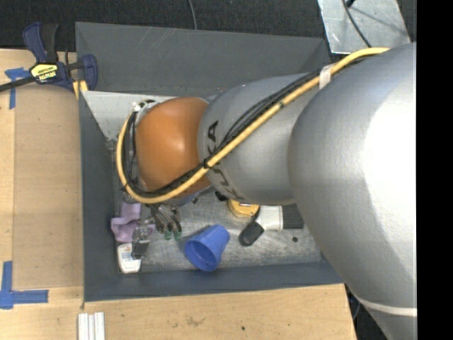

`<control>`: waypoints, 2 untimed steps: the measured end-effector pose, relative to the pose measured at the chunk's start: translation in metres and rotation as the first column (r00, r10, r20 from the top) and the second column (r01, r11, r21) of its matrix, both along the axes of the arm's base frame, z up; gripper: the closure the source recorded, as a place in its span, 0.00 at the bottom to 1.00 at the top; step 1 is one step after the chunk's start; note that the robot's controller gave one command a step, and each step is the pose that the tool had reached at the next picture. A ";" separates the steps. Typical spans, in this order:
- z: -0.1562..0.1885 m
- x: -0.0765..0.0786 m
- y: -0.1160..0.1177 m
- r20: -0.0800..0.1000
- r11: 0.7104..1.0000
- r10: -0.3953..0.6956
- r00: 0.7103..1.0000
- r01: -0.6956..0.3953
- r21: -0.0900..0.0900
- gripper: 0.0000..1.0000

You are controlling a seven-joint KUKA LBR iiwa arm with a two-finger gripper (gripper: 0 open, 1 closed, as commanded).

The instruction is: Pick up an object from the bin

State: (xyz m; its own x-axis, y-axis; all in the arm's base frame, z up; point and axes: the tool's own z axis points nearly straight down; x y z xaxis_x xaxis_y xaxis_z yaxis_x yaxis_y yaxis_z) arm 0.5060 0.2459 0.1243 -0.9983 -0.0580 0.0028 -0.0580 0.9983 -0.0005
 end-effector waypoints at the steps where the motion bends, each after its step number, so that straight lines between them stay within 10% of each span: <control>1: -0.019 0.010 -0.005 0.002 0.978 -0.207 0.978 0.207 0.000 0.00; 2: 0.002 -0.010 -0.005 0.000 0.993 -0.121 0.993 0.121 -0.002 0.00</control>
Offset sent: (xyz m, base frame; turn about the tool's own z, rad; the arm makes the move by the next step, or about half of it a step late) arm -0.0134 -0.0033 0.0054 0.1172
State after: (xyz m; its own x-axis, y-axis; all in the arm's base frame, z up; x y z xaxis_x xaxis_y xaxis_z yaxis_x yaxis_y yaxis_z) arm 0.4957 0.2412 0.1267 -0.9980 0.0637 0.0030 0.0637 0.9980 -0.0026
